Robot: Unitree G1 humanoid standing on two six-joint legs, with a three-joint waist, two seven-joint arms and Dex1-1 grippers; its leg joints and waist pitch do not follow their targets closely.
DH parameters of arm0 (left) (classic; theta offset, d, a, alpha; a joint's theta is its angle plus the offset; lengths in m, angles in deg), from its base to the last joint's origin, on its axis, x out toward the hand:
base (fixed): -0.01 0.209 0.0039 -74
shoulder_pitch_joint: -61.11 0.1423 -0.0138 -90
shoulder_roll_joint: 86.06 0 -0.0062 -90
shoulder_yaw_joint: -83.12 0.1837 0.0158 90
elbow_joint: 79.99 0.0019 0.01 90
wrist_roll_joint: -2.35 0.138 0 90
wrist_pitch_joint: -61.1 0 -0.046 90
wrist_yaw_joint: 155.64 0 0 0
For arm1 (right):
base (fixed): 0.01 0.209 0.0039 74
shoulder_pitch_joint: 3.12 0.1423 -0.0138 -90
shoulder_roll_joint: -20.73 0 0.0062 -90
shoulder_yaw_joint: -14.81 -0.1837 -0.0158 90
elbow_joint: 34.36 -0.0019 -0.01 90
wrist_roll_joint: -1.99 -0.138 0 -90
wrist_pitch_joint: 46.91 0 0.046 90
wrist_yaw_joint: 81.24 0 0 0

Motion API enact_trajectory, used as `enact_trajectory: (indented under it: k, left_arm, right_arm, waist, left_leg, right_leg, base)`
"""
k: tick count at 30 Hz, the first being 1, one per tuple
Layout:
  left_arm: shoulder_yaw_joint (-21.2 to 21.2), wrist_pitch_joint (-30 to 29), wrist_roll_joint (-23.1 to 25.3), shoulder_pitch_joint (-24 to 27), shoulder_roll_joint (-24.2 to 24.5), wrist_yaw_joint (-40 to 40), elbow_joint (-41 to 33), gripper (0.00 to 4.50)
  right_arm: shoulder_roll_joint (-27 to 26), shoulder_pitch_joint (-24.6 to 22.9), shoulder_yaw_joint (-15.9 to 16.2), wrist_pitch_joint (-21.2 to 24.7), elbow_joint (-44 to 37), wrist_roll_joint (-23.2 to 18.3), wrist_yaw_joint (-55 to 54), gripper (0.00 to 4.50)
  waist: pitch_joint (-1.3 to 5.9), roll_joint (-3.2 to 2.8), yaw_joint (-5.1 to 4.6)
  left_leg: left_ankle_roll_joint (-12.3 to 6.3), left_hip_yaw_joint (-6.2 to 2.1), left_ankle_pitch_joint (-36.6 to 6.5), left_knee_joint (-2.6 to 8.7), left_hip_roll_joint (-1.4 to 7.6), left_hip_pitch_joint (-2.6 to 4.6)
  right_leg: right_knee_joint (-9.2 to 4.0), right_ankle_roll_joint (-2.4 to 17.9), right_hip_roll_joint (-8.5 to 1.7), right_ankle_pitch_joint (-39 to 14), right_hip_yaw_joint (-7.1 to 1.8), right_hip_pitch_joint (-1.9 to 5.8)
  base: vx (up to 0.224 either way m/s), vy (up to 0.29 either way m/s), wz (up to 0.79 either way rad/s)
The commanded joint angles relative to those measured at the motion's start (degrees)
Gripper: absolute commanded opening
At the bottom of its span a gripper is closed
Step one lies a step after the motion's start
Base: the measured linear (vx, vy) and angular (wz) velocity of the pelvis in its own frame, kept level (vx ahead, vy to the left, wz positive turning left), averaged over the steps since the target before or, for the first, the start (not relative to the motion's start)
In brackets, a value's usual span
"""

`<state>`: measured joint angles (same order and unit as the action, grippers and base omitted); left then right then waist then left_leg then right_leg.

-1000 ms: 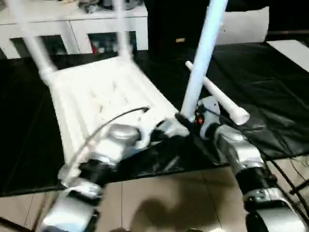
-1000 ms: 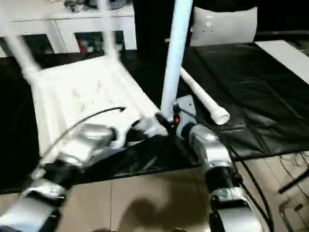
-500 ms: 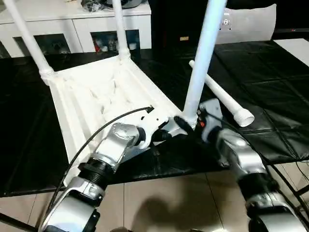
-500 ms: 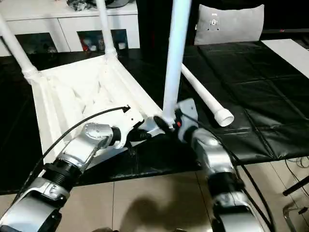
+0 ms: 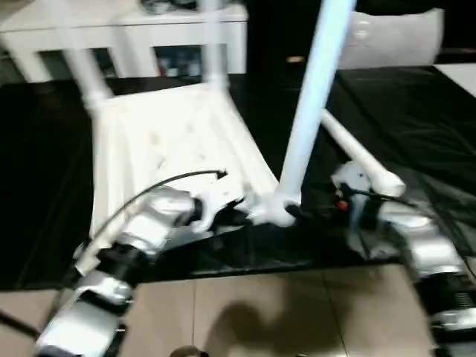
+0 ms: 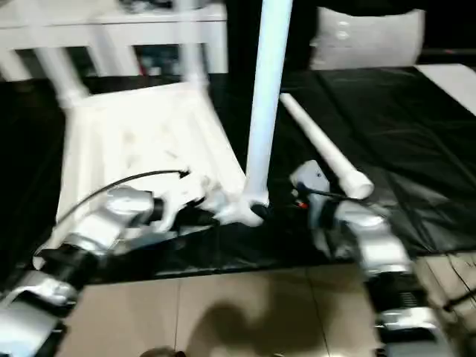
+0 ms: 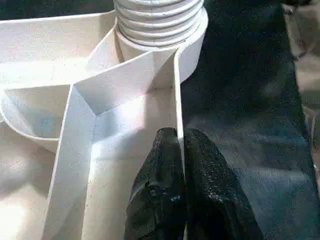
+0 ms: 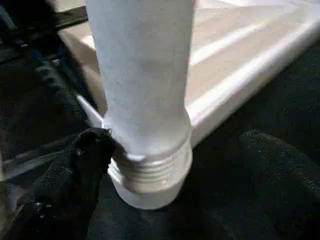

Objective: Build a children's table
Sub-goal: Rotate leg to tighten

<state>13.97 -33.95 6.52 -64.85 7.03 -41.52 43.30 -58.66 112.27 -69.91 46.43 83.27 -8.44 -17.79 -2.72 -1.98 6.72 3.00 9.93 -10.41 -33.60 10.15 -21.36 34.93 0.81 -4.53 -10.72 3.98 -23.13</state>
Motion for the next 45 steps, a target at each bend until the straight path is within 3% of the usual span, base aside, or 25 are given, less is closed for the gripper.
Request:
enact_trajectory:
  k: [1,4,5,7,8,12,21,25,27,29,31,33,34,36,37,38,41,43,45]
  left_arm:
    - [4.0,2.1,1.3,0.7,0.8,-5.5,-1.3,0.00]
    - [5.4,3.0,1.3,0.9,2.0,-8.3,-2.1,0.00]
    - [5.4,3.0,1.3,0.9,2.0,-8.3,-2.1,0.00]
    - [6.0,3.8,1.4,0.8,2.5,-9.2,-2.1,0.00]
    - [6.1,4.1,1.5,0.7,2.6,-9.4,-2.0,0.00]
    - [5.9,5.2,1.7,0.6,2.5,-10.1,-1.4,0.00]
    - [6.1,5.4,1.7,0.6,2.4,-10.2,-1.0,0.00]
    - [5.2,3.8,0.7,0.9,1.9,-10.0,-1.5,0.00]
    - [3.5,0.0,-1.0,1.4,0.7,-8.5,-2.7,0.00]
    - [1.0,-6.2,-2.8,1.9,-2.0,-3.7,-4.5,0.00]
    - [-0.9,-10.7,-3.3,2.0,-4.8,1.8,-5.1,0.00]
    - [-3.2,-15.2,-3.9,1.8,-8.3,8.0,-5.1,0.00]
    - [-4.1,-16.3,-3.9,1.5,-9.6,10.6,-4.6,0.00]
    - [-5.2,-17.2,-3.9,0.9,-11.0,13.5,-3.8,0.00]
    - [-7.0,-18.3,-3.7,-0.2,-14.0,19.3,-2.1,0.00]
    - [-7.9,-18.8,-3.7,-0.7,-15.3,21.8,-1.5,0.00]
    - [-8.3,-19.1,-3.7,-1.0,-16.0,23.0,-1.3,0.00]
    - [-9.0,-19.3,-3.4,-1.3,-17.4,25.3,-1.3,0.00]
    - [-8.7,-19.2,-2.7,-1.3,-17.7,25.9,-2.0,0.00]
  right_arm:
    - [1.0,0.9,1.2,-0.1,-1.0,-0.2,4.1,4.43]
    - [1.6,1.1,2.6,0.1,-1.2,-0.4,7.2,4.10]
    - [1.6,1.1,2.6,0.1,-1.2,-0.4,7.2,4.07]
    - [1.8,1.2,3.5,0.8,-1.7,-1.0,9.0,3.85]
    - [1.8,1.1,3.9,1.0,-1.8,-1.2,9.6,3.73]
    - [0.9,1.1,4.5,0.8,-1.6,-1.1,10.9,3.47]
    - [-0.1,1.2,5.4,2.1,-0.5,-1.5,12.0,2.75]
    - [-0.7,0.9,4.4,4.5,-1.3,-3.5,12.6,2.69]
    - [-1.8,0.3,3.5,7.5,-2.8,-4.9,11.1,2.67]
    - [-4.8,-0.3,2.5,8.5,-3.4,-3.4,3.1,2.66]
    - [-7.9,0.3,1.6,9.7,-2.1,-1.1,-5.7,2.65]
    - [-11.7,1.5,-0.2,10.3,0.3,0.3,-15.1,2.64]
    - [-13.0,2.2,-1.1,10.9,1.6,0.5,-18.6,2.64]
    - [-14.0,2.9,-1.6,11.2,2.9,1.0,-21.4,2.64]
    - [-16.4,4.8,-3.2,11.8,6.0,1.7,-28.9,2.64]
    - [-17.4,5.7,-4.2,12.6,7.4,1.9,-32.5,2.64]
    - [-17.9,6.2,-4.8,13.2,8.2,1.9,-34.4,2.64]
    - [-18.5,6.7,-4.7,11.8,9.1,2.6,-34.9,3.34]
    - [-19.1,6.8,-5.1,10.8,9.1,3.1,-35.3,3.41]
  waist:
    - [3.59,0.95,0.05]
    - [3.61,0.89,0.30]
    - [3.58,1.48,0.33]
    - [3.56,1.20,0.65]
    - [3.53,1.41,0.76]
    - [3.62,1.33,1.16]
    - [3.72,1.53,1.22]
    - [3.70,1.50,1.24]
    - [3.71,1.38,1.23]
    - [3.63,1.37,1.13]
    - [3.26,1.08,0.62]
    - [3.15,1.53,-0.42]
    - [3.05,1.42,-1.19]
    - [3.09,1.56,-2.11]
    - [2.97,1.52,-2.36]
    - [3.09,1.55,-2.59]
    - [3.25,1.50,-2.78]
    - [3.47,1.50,-2.67]
    - [3.56,1.44,-2.70]
  left_leg:
    - [-5.68,-0.63,-9.8,3.45,3.13,0.44]
    - [-5.35,-0.63,-9.7,3.47,3.23,0.55]
    - [-5.45,-0.57,-9.7,3.50,3.21,0.50]
    - [-5.25,-0.62,-9.9,3.52,3.27,0.61]
    - [-5.09,-0.59,-10.0,3.55,3.28,0.60]
    - [-4.64,-0.59,-9.8,3.54,3.32,0.63]
    - [-4.70,-0.61,-8.6,3.44,3.20,0.51]
    - [-4.74,-0.59,-8.6,3.43,3.18,0.52]
    - [-4.57,-0.61,-8.5,3.44,3.19,0.53]
    - [-4.23,-0.67,-8.6,3.53,3.32,0.57]
    - [-2.81,-0.78,-10.8,3.85,3.01,0.61]
    - [-1.08,-0.94,-12.5,4.19,2.83,0.52]
    - [-0.57,-1.08,-13.3,4.24,2.69,0.51]
    - [-0.73,-1.19,-13.5,4.21,2.46,0.22]
    - [-1.10,-0.91,-14.0,4.05,2.35,0.58]
    - [-1.36,-0.85,-13.6,3.82,2.09,0.70]
    - [-2.54,-0.88,-10.8,3.86,2.24,0.25]
    - [-3.35,-0.75,-9.9,3.63,2.26,0.30]
    - [-4.27,-0.74,-8.2,3.54,2.28,0.11]
  right_leg:
    - [-4.23,13.3,-4.19,-10.6,-2.60,3.11]
    - [-4.13,13.6,-4.21,-10.2,-2.63,3.01]
    - [-4.16,13.5,-4.18,-10.4,-2.62,3.05]
    - [-4.18,13.2,-4.26,-11.4,-2.63,2.93]
    - [-4.24,13.0,-4.32,-11.8,-2.67,2.94]
    - [-4.09,13.0,-4.32,-11.3,-2.73,2.87]
    - [-3.92,12.9,-4.31,-10.3,-2.67,3.03]
    - [-3.97,12.9,-4.29,-10.7,-2.64,3.03]
    - [-3.94,13.0,-4.30,-10.7,-2.62,3.04]
    - [-3.93,13.3,-4.31,-10.3,-2.67,2.96]
    - [-4.50,12.4,-4.33,-14.8,-2.63,2.80]
    - [-4.87,10.8,-4.44,-19.0,-2.55,3.09]
    - [-5.12,10.3,-4.41,-21.1,-2.47,2.95]
    - [-5.32,9.7,-4.25,-21.7,-2.39,3.21]
    - [-5.66,9.4,-4.09,-22.6,-2.53,2.67]
    - [-5.86,9.3,-4.21,-23.4,-2.56,2.73]
    - [-5.39,9.8,-3.91,-18.1,-2.55,2.98]
    - [-5.20,10.6,-3.98,-15.3,-2.58,3.05]
    - [-4.79,11.7,-3.93,-11.9,-2.59,3.20]
  base:
    - [0.000,0.000,0.00]
    - [0.000,0.000,0.00]
    - [0.000,0.000,0.00]
    - [0.000,0.000,0.00]
    - [0.000,0.000,0.00]
    - [0.000,0.000,0.00]
    - [0.000,0.000,0.00]
    - [0.000,0.000,0.00]
    - [0.000,0.000,0.00]
    - [0.000,0.000,0.00]
    - [0.000,0.000,0.00]
    - [0.000,0.000,0.00]
    - [0.000,0.000,0.00]
    - [0.000,0.000,0.00]
    - [0.000,0.000,0.00]
    - [0.000,0.000,0.00]
    - [0.000,0.000,0.00]
    - [0.000,0.000,0.00]
    - [0.000,0.000,0.00]
